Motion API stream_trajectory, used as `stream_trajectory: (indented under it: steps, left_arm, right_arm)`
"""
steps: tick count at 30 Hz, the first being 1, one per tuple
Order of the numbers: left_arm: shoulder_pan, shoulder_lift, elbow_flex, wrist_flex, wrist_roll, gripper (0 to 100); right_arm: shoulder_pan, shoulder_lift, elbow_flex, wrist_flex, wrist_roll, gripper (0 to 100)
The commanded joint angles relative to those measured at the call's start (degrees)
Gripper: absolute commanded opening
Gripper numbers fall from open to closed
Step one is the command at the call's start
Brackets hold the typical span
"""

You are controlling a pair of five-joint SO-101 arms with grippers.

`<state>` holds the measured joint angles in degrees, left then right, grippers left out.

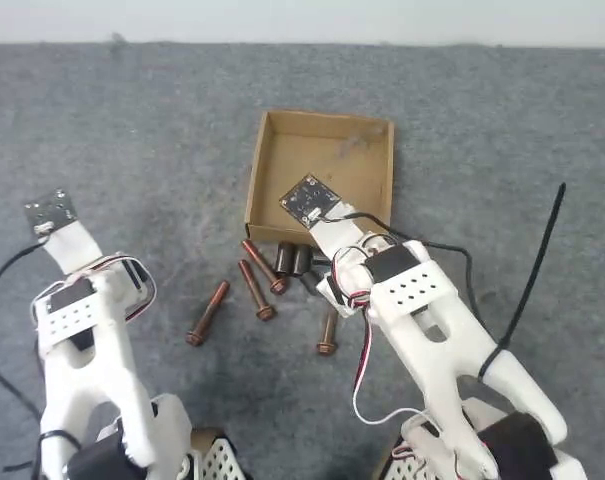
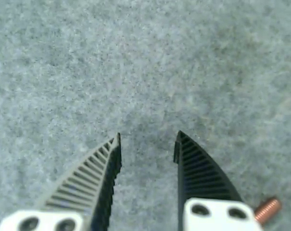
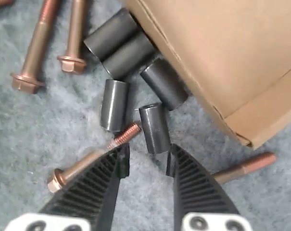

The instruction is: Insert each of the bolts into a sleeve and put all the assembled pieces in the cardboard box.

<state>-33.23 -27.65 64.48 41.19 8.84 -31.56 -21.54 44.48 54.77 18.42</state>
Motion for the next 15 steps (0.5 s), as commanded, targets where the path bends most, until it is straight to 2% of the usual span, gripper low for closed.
stream_trajectory:
  steps: [1, 6, 11, 15]
  left_arm:
    - [0.4, -2.5, -0.2, -1.5, -0.5, 17]
    - [0.4, -2.5, -0.2, -1.5, -0.5, 17]
    - [0.4, -2.5, -0.2, -1.4, -0.5, 17]
    - [0.4, -2.5, 0.0, -1.4, -0.5, 17]
  right_arm:
    - [0.0, 0.0, -4.3, 1.5, 3.3, 12.4]
    - [-0.1, 0.0, -6.5, 4.2, 2.9, 12.5]
    - [-0.7, 0.0, -6.7, 4.0, -6.9, 18.0]
    - [-0.3, 0.1, -6.2, 4.4, -8.9, 17.8]
